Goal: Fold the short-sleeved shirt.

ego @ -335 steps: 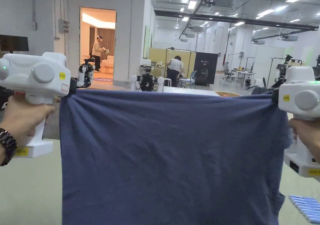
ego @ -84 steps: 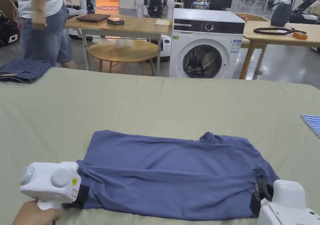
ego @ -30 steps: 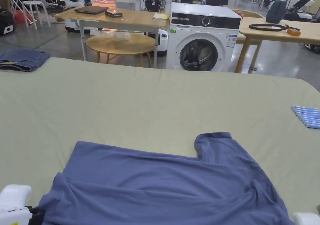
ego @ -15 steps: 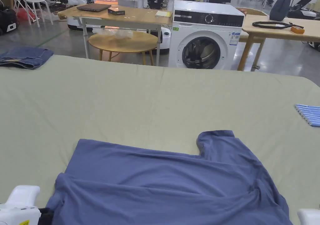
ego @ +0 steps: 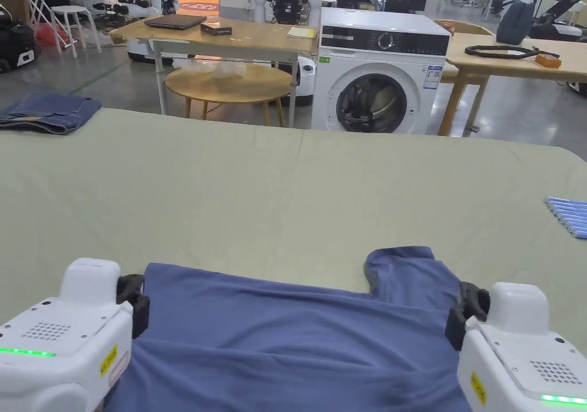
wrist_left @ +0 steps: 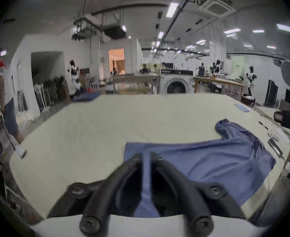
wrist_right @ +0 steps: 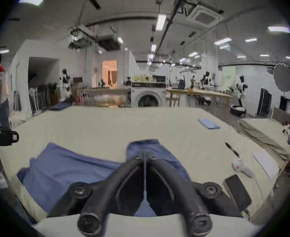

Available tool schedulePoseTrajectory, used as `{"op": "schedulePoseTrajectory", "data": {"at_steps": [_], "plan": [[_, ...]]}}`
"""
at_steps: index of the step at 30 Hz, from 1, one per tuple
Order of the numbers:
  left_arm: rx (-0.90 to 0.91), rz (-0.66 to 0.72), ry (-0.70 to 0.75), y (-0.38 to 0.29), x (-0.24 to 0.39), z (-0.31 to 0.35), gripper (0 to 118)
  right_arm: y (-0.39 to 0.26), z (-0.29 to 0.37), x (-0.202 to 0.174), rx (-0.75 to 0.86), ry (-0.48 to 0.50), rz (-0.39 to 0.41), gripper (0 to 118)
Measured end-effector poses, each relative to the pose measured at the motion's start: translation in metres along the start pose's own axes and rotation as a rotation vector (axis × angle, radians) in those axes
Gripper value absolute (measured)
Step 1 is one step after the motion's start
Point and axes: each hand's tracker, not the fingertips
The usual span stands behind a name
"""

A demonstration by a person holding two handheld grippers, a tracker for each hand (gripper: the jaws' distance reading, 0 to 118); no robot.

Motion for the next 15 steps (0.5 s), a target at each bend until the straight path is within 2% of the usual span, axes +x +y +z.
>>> {"op": "schedulePoseTrajectory", "data": {"at_steps": [4, 7, 15], "plan": [[0.036, 0.056, -0.033, 0.006, 0.004, -0.004, 0, 0.002, -0.009, -0.021, 0.006, 0.031, -0.003, 0], [0.013, 0.048, -0.022, 0.017, 0.006, -0.014, 0, 0.002, -0.016, -0.029, -0.004, 0.042, -0.01, 0], [-0.282, 0.103, -0.062, 0.031, -0.052, -0.133, 0, 0.002, -0.04, -0.03, -0.068, 0.054, -0.007, 0]]}}
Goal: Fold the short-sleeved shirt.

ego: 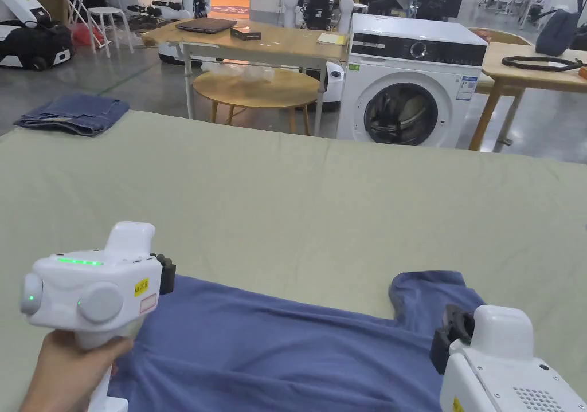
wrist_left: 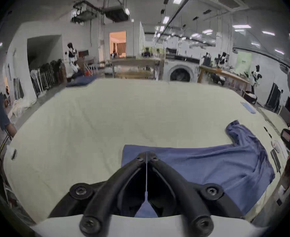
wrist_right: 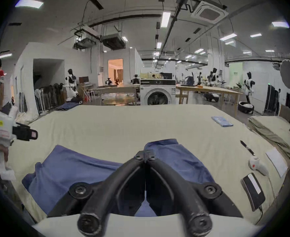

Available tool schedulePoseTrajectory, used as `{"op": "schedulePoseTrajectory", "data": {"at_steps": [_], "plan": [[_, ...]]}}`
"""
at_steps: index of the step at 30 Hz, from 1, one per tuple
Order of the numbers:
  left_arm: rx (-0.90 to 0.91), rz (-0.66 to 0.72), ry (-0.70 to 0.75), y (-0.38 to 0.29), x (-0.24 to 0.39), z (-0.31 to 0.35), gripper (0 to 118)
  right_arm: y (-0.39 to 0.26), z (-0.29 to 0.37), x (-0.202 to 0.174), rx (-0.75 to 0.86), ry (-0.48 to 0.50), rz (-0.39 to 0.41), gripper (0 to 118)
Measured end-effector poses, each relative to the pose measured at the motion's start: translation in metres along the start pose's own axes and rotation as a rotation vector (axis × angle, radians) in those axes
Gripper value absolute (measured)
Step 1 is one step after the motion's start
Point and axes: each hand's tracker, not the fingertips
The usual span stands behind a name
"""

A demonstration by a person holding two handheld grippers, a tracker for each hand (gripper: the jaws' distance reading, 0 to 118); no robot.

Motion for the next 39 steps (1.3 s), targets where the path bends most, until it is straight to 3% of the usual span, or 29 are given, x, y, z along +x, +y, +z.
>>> {"op": "schedulePoseTrajectory", "data": {"at_steps": [2, 6, 9, 13, 16, 19, 21, 23, 30, 32, 33, 35, 39], "plan": [[-0.088, 0.01, -0.038, 0.014, -0.019, -0.032, 0, -0.005, -0.008, 0.006, -0.018, -0.003, 0.006, 0], [-0.254, 0.131, -0.079, 0.032, -0.041, -0.078, 40, -0.01, -0.019, 0.015, -0.07, 0.001, 0.018, 0], [-0.299, 0.185, -0.11, 0.034, -0.054, -0.107, 50, -0.013, -0.022, 0.021, -0.099, -0.015, 0.035, 0], [-0.402, 0.119, -0.045, 0.028, -0.053, -0.145, 51, -0.022, -0.031, 0.031, -0.14, -0.036, 0.032, 0], [-0.472, 0.063, 0.021, 0.018, -0.049, -0.172, 49, -0.025, -0.036, 0.036, -0.166, -0.048, 0.03, 0], [-0.412, -0.044, 0.06, 0.016, -0.035, -0.165, 44, -0.026, -0.035, 0.039, -0.18, -0.059, 0.033, 0], [-0.393, -0.109, 0.079, 0.013, -0.024, -0.165, 30, -0.028, -0.037, 0.042, -0.186, -0.065, 0.029, 0], [-0.377, -0.154, 0.074, 0.011, -0.015, -0.161, 3, -0.027, -0.041, 0.047, -0.199, -0.071, 0.017, 0], [-0.286, -0.085, 0.013, 0.013, -0.024, -0.13, 0, 0.007, -0.073, 0.09, -0.27, -0.101, -0.014, 1], [-0.242, -0.055, -0.002, 0.014, -0.029, -0.114, 0, 0.021, -0.095, 0.111, -0.326, -0.104, -0.032, 22], [-0.241, -0.06, -0.004, 0.02, -0.023, -0.1, 0, 0.027, -0.109, 0.122, -0.364, -0.099, -0.044, 44], [-0.214, -0.066, -0.005, 0.022, -0.019, -0.085, 0, 0.034, -0.139, 0.14, -0.455, -0.079, -0.056, 68], [-0.198, -0.055, -0.009, 0.021, -0.017, -0.073, 0, 0.025, -0.204, 0.163, -0.573, -0.051, 0.006, 70]]}}
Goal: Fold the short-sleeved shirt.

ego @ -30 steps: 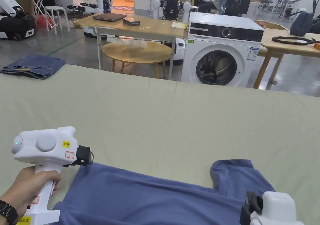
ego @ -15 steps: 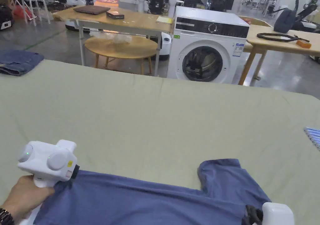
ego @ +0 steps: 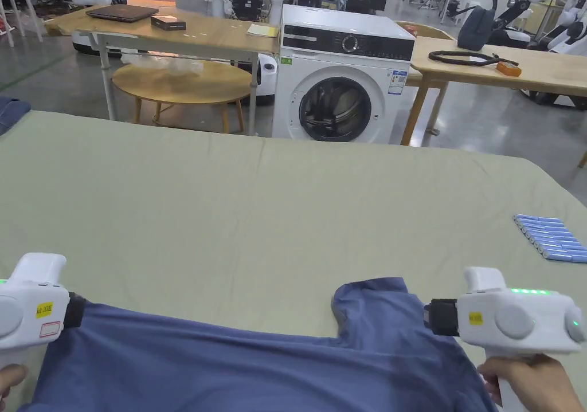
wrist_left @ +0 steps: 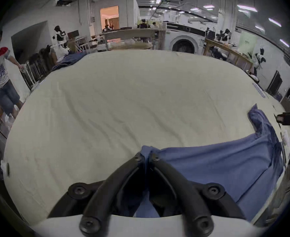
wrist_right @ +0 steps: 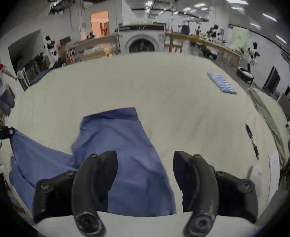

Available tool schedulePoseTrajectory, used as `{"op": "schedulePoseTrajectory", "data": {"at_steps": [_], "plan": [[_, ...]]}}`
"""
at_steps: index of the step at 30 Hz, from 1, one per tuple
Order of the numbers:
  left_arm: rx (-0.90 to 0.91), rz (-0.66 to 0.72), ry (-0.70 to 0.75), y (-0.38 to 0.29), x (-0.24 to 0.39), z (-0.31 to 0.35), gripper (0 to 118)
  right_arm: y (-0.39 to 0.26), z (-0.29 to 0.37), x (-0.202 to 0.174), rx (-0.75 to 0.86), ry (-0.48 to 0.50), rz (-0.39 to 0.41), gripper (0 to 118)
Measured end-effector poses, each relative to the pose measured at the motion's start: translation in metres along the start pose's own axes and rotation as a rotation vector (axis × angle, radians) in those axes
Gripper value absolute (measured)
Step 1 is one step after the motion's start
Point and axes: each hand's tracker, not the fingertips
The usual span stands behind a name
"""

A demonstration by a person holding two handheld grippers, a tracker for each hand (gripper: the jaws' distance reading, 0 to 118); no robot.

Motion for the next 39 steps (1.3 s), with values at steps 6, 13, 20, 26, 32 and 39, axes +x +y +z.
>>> {"op": "schedulePoseTrajectory", "data": {"at_steps": [6, 13, 20, 26, 32, 39], "plan": [[0.001, 0.011, -0.001, -0.004, -0.001, -0.008, 0, 0.007, -0.062, -0.002, -0.17, -0.03, 0.059, 70], [0.001, 0.031, -0.014, -0.012, -0.007, 0.008, 0, 0.003, -0.062, -0.002, -0.132, -0.038, 0.021, 0], [0.029, 0.053, -0.041, -0.012, -0.018, 0.015, 0, -0.001, -0.01, 0.008, -0.037, 0.002, -0.035, 0], [0.073, 0.06, -0.061, -0.025, -0.022, 0.05, 0, -0.023, 0.073, 0.007, 0.065, -0.011, -0.006, 0], [0.126, 0.062, -0.092, -0.051, -0.026, 0.099, 0, -0.064, 0.135, 0.011, 0.116, -0.026, 0.028, 0], [0.141, 0.04, -0.115, -0.102, -0.03, 0.131, 0, -0.122, 0.175, 0.01, 0.113, -0.027, 0.055, 0]]}}
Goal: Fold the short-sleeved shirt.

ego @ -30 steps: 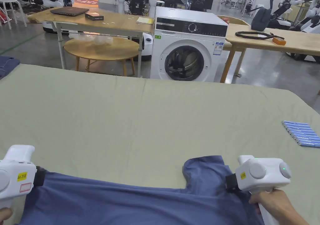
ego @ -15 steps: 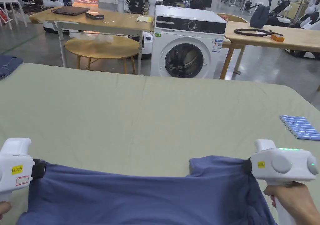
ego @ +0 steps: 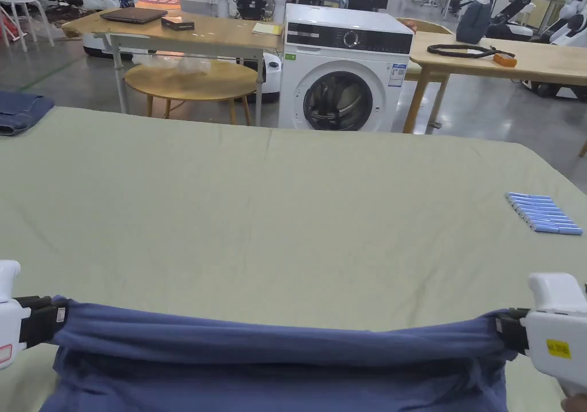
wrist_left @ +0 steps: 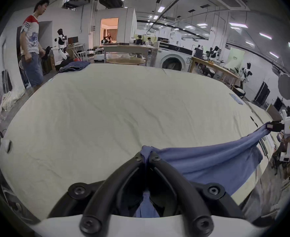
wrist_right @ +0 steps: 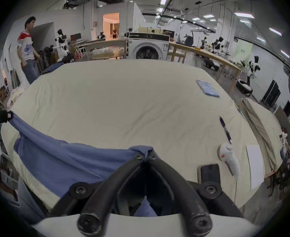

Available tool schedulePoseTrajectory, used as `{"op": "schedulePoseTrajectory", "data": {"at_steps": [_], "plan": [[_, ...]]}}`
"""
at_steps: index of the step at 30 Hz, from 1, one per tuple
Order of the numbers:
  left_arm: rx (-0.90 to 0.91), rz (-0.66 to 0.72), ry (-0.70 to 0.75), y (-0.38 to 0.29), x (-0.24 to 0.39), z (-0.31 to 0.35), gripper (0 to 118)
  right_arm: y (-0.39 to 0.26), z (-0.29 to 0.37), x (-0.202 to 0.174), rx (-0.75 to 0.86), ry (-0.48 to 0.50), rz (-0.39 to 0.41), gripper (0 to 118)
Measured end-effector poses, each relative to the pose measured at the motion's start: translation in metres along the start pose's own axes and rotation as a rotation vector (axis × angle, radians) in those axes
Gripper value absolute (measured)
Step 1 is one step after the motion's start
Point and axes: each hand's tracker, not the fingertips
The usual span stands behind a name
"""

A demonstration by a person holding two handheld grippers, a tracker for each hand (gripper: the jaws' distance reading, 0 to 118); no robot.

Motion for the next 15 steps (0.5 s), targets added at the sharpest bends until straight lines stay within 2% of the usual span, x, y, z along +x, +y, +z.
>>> {"op": "schedulePoseTrajectory", "data": {"at_steps": [2, 7, 15], "plan": [[-0.009, 0.003, -0.003, -0.016, -0.002, 0.01, 0, -0.016, 0.009, 0.0, -0.011, 0.007, -0.006, 0], [-0.056, 0.0, 0.008, -0.053, -0.007, 0.019, 0, -0.055, 0.023, -0.008, -0.09, -0.016, 0.034, 0], [-0.237, -0.051, 0.057, -0.102, -0.007, -0.003, 0, -0.119, -0.016, -0.013, -0.24, -0.042, 0.045, 0]]}}
